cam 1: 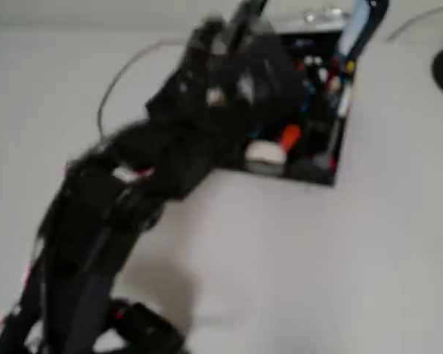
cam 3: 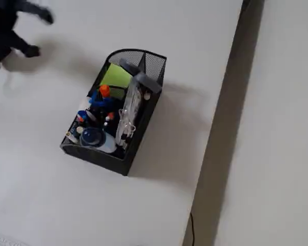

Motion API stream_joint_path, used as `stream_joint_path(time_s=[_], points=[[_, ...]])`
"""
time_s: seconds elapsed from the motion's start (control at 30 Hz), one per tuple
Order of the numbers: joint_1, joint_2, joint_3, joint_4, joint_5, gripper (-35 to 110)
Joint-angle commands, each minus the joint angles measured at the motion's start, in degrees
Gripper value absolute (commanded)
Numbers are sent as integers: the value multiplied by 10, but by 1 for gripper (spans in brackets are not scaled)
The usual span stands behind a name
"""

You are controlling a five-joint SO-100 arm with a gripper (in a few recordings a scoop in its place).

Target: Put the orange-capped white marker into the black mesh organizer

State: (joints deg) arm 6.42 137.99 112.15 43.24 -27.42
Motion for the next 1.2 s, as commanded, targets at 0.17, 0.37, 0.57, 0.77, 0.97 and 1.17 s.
stream_joint_path(time_s=[0.17, 0.37, 0.57, 0.77, 0.97, 1.17], points=[[-37, 330, 288, 166, 156, 0], [-51, 505, 466, 230, 160, 0], [-33, 505, 559, 236, 183, 0], [-20, 504, 597, 236, 197, 1], [-24, 504, 597, 236, 194, 1], [-24, 504, 597, 236, 194, 1]])
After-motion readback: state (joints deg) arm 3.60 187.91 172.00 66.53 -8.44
